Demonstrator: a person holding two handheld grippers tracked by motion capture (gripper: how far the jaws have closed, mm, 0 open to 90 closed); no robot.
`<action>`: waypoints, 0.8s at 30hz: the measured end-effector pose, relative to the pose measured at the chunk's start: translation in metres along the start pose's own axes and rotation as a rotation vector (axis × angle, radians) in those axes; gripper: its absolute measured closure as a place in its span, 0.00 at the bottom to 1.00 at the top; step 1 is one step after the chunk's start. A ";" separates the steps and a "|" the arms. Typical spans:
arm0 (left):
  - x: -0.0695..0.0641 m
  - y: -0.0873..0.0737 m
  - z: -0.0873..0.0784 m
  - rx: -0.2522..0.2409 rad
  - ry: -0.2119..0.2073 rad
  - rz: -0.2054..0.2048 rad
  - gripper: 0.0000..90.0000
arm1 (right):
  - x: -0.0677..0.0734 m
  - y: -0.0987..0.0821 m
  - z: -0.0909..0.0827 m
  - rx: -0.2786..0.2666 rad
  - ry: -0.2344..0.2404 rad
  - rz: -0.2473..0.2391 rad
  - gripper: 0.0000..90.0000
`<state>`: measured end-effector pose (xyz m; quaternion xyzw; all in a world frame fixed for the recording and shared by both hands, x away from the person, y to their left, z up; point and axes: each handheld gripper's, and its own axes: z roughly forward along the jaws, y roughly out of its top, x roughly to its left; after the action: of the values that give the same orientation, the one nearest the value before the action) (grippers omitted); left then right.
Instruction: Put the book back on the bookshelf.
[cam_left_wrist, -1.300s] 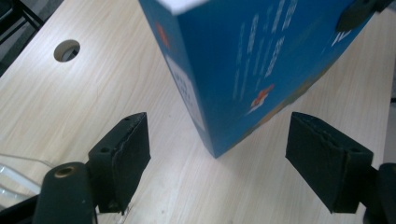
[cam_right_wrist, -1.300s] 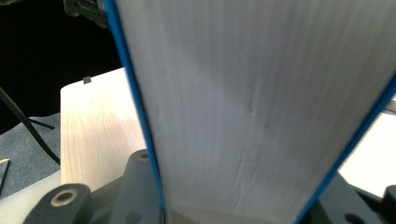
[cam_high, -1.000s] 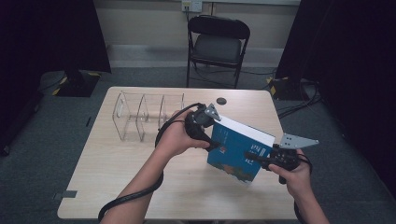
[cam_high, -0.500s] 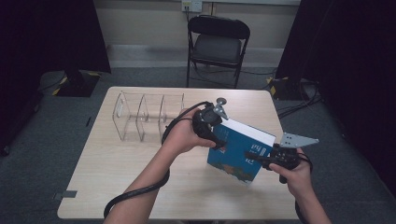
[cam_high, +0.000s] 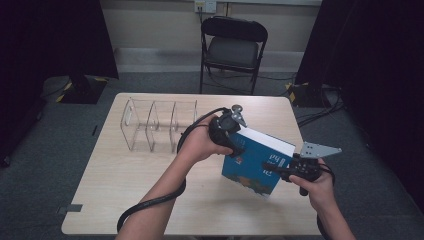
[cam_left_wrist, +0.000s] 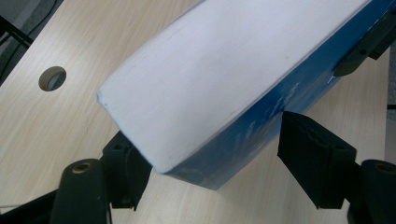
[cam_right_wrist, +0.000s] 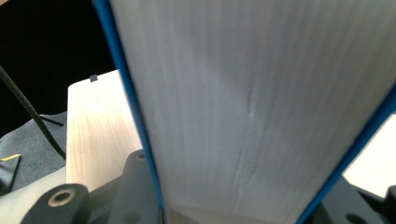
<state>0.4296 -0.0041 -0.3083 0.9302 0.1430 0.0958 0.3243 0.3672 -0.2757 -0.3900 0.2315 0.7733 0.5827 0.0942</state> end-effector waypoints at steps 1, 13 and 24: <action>0.000 0.000 -0.001 0.009 0.003 0.011 0.33 | 0.000 0.000 -0.001 0.005 -0.003 -0.001 0.67; -0.013 -0.003 -0.019 0.067 -0.036 -0.027 0.51 | -0.004 -0.006 -0.006 -0.022 0.028 0.015 0.58; -0.015 -0.004 -0.011 0.027 -0.002 0.067 0.43 | -0.005 -0.012 -0.012 -0.023 0.063 -0.019 0.65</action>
<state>0.4116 0.0001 -0.3032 0.9389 0.1128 0.1036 0.3084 0.3631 -0.2911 -0.3986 0.2048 0.7712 0.5977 0.0780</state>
